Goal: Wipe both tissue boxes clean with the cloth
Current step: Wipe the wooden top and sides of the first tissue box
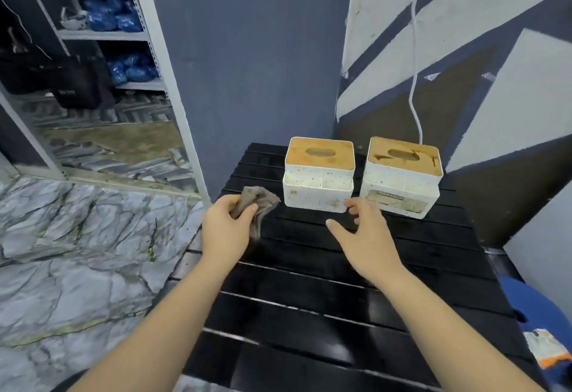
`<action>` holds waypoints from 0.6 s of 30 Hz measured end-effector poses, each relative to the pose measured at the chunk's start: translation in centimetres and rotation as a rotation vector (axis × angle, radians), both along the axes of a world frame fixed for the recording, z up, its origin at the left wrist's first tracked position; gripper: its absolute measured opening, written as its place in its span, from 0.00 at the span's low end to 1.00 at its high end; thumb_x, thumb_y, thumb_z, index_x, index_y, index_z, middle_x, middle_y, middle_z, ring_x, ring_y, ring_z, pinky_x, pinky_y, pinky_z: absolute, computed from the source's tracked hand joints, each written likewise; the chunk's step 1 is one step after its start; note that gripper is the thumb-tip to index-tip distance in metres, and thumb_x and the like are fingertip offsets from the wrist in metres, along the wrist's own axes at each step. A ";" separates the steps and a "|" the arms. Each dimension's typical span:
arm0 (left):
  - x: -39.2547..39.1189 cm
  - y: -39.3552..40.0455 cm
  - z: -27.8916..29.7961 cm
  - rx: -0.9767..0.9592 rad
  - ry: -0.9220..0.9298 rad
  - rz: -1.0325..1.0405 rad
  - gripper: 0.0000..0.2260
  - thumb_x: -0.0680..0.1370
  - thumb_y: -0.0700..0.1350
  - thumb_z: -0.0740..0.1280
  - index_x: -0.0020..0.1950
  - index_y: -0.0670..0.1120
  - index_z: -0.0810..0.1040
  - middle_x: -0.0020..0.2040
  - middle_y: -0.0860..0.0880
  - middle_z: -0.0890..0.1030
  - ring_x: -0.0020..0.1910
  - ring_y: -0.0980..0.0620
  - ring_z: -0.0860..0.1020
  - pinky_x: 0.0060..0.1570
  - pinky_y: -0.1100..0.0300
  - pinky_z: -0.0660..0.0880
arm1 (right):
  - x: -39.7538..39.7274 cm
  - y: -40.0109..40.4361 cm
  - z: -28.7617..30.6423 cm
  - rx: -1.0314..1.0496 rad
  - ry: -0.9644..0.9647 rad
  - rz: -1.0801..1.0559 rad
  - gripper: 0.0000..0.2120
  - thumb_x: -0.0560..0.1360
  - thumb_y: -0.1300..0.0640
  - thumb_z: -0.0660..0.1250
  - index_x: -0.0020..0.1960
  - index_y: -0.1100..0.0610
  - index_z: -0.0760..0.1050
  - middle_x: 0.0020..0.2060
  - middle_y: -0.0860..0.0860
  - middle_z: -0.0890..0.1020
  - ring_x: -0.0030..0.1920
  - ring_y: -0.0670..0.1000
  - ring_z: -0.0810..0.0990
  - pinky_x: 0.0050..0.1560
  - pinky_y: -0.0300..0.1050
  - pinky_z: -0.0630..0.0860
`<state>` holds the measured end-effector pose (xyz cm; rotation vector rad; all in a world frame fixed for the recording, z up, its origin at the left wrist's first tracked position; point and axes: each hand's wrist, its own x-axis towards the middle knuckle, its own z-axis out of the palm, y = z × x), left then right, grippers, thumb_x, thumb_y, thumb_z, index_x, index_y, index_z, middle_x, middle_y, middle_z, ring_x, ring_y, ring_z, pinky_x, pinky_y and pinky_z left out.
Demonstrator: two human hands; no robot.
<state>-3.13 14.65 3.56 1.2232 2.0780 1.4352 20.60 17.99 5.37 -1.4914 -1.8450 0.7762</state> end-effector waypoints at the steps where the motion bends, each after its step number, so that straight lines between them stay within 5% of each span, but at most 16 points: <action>1: 0.4 1.9 0.5 0.023 -0.061 0.005 0.04 0.78 0.45 0.72 0.50 0.47 0.80 0.45 0.51 0.84 0.48 0.48 0.82 0.52 0.51 0.78 | -0.2 1.4 0.6 -0.007 0.076 -0.014 0.23 0.78 0.49 0.72 0.70 0.51 0.69 0.62 0.45 0.72 0.65 0.48 0.71 0.64 0.45 0.70; 7: 2.8 10.7 1.3 0.050 -0.234 0.102 0.07 0.83 0.45 0.66 0.57 0.45 0.70 0.44 0.55 0.75 0.46 0.52 0.75 0.48 0.59 0.68 | -1.0 9.3 1.3 -0.136 0.274 0.010 0.41 0.72 0.50 0.79 0.77 0.55 0.60 0.69 0.43 0.71 0.71 0.47 0.68 0.71 0.47 0.67; 14: 3.6 14.4 -1.1 -0.108 -0.371 0.054 0.08 0.83 0.49 0.61 0.55 0.49 0.78 0.49 0.48 0.82 0.50 0.45 0.81 0.56 0.41 0.80 | -2.3 11.7 -0.9 -0.165 0.369 0.016 0.34 0.71 0.52 0.80 0.71 0.49 0.66 0.63 0.44 0.77 0.65 0.48 0.75 0.63 0.45 0.75; 18: 3.5 12.6 -1.2 -0.098 -0.409 0.004 0.06 0.83 0.50 0.62 0.52 0.53 0.79 0.50 0.51 0.83 0.51 0.46 0.81 0.56 0.41 0.80 | -1.0 8.8 -1.1 -0.101 0.380 0.056 0.30 0.71 0.51 0.80 0.68 0.43 0.69 0.61 0.37 0.77 0.63 0.40 0.77 0.64 0.45 0.78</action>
